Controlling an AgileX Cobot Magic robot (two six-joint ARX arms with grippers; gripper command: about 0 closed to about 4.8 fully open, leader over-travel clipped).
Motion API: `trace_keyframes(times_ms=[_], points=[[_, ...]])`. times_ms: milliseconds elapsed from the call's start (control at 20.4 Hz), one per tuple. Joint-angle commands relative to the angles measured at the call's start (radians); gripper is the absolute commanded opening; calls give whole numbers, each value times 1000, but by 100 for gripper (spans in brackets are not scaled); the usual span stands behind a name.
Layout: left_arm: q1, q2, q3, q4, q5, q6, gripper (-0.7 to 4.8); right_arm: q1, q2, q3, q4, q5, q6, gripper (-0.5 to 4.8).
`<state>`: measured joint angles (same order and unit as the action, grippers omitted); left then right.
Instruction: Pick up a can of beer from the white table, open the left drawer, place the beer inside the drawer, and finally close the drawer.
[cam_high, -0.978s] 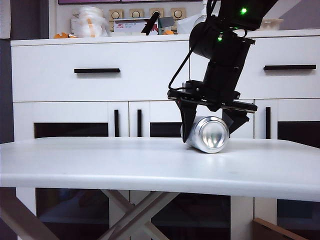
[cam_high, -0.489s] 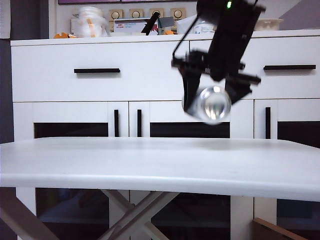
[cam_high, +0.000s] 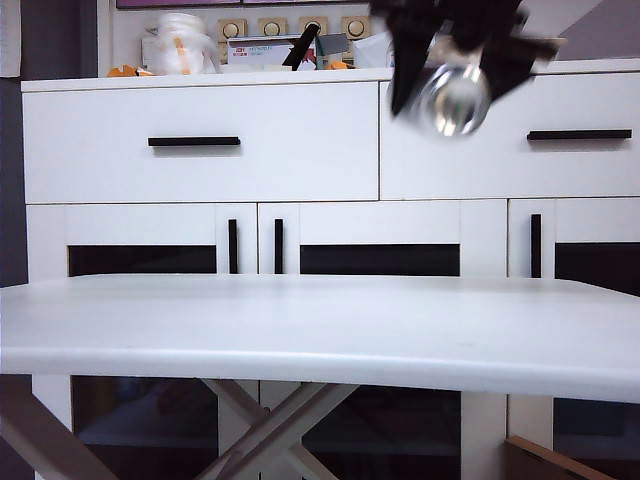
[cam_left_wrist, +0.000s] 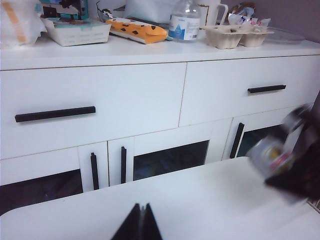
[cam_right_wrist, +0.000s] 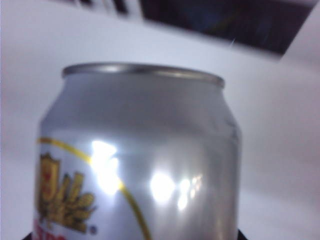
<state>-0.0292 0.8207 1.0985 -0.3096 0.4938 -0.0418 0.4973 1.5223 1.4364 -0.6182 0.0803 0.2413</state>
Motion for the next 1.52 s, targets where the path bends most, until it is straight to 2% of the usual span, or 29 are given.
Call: trace_keyframes(times_ms=[49, 245, 440, 587, 880, 1125, 1370, 1516], points=[[-1, -2, 5, 5, 0, 0, -5, 1, -77, 10, 57, 40, -15, 202], [-1, -1, 5, 5, 0, -34, -5, 1, -157, 10, 74, 83, -45, 202], [-1, 1, 5, 5, -3, -47, -5, 1, -212, 10, 117, 82, -77, 202], [-1, 8, 5, 5, -4, -92, -5, 3, -245, 10, 132, 78, -92, 202], [-1, 39, 5, 22, -11, -121, -5, 8, -317, 6, 147, 79, -179, 202], [-1, 66, 5, 57, -11, -149, -5, 8, -393, -83, 285, 75, -217, 202], [-1, 125, 5, 162, -11, -306, -5, 8, -461, -173, 307, 74, -216, 202], [-1, 208, 5, 271, -11, -534, -5, 8, -490, -173, 313, 71, -216, 202]])
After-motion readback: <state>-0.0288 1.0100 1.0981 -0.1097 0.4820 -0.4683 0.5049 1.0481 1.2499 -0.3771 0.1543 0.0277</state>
